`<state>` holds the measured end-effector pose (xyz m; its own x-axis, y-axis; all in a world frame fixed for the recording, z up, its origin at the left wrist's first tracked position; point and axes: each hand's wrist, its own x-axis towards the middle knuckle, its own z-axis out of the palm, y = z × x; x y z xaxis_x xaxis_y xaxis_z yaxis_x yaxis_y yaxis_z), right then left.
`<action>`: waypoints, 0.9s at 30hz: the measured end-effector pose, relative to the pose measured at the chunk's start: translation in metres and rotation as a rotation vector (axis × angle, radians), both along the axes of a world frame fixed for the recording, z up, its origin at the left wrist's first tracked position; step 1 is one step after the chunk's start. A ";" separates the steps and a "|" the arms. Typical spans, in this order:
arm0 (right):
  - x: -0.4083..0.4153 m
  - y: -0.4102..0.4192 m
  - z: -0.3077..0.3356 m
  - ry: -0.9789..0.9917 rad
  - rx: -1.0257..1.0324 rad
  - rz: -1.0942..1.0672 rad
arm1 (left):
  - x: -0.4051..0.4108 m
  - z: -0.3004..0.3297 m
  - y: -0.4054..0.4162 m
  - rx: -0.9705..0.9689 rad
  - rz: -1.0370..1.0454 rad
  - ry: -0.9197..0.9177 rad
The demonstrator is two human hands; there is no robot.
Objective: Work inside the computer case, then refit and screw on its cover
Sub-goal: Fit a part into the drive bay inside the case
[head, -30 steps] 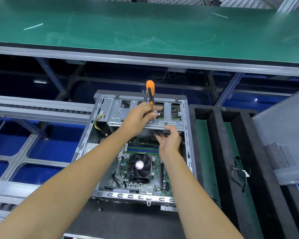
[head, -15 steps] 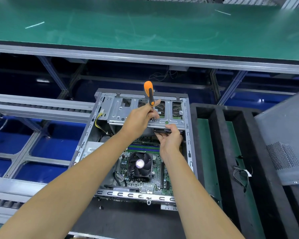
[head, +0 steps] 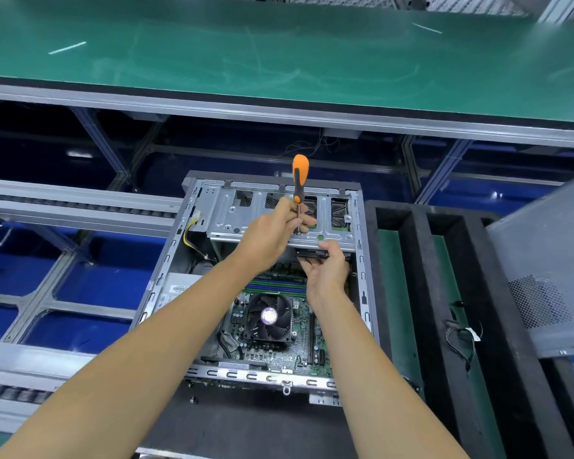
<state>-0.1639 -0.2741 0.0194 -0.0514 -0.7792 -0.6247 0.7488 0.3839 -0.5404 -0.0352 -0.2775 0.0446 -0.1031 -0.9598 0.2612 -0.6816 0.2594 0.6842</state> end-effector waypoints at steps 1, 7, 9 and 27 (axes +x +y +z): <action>0.000 0.001 0.001 0.010 0.006 0.004 | 0.000 0.000 0.001 0.002 -0.008 0.002; 0.002 0.010 0.009 0.088 0.025 0.027 | 0.003 0.003 0.002 0.021 -0.025 0.014; 0.004 0.014 0.015 0.072 0.036 0.016 | 0.003 0.004 0.001 0.024 -0.034 0.025; 0.002 -0.026 0.160 1.533 -0.870 0.402 | 0.006 0.006 0.002 0.011 -0.020 -0.112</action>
